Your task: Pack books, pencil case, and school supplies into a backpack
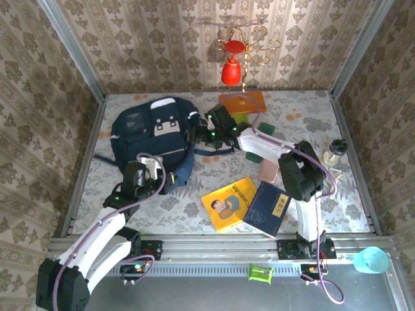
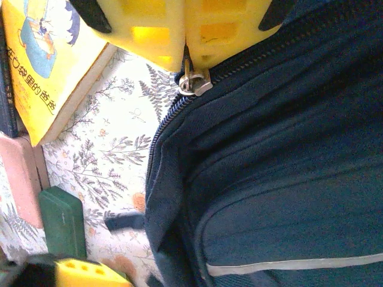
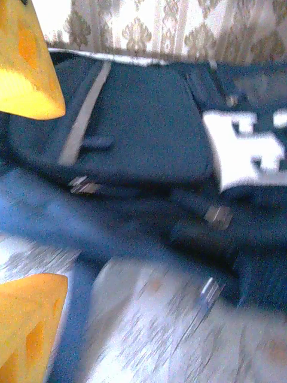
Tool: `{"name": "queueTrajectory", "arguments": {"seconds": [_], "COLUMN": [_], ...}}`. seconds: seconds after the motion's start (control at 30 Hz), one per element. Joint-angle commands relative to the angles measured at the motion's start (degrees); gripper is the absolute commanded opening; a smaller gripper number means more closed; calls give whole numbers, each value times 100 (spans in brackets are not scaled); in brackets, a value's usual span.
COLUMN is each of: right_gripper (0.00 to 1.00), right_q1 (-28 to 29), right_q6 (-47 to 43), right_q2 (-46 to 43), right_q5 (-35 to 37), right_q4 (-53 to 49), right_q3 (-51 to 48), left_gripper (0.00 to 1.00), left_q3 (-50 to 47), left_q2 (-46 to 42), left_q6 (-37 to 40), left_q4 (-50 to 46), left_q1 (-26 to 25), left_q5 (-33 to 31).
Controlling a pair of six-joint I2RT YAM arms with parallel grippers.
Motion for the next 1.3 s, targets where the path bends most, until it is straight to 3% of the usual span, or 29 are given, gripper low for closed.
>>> {"name": "queueTrajectory", "arguments": {"seconds": [0.0,0.13,0.27,0.47,0.6,0.77,0.83,1.1,1.27], "right_gripper": [77,82,87,85,66,15,4,0,10], "right_q1": [14,344,564,664,684,334,149,-666,-1083], "right_q6": [41,766,1181,1495,1475,892,626,-664,-926], "right_q2": [-833,-1049,-639,83,407,24,-229,-449,-103], "right_q5": [24,-226,-347,-529,-150,484,533,-126,-549], "right_q4": [-28,719,1206,1564,1351,1154,1000,-328,-748], "right_q3": [-955,-1669,-1487,-808,-648,-938,-1012,-529,13], "left_gripper": [0,0,0,0,0,0,0,0,0], "left_q3": [379,519,513,410,412,507,554,566,500], "left_q2": [408,795,892,815,762,772,818,911,1058], "left_q6": [155,295,318,333,349,451,525,617,344], "left_q4": [763,885,939,900,884,475,245,13,743], "left_q1": [-39,-59,-67,-111,-121,-162,-170,-173,-230], "left_q5": [369,529,539,477,490,144,-77,-401,376]}}
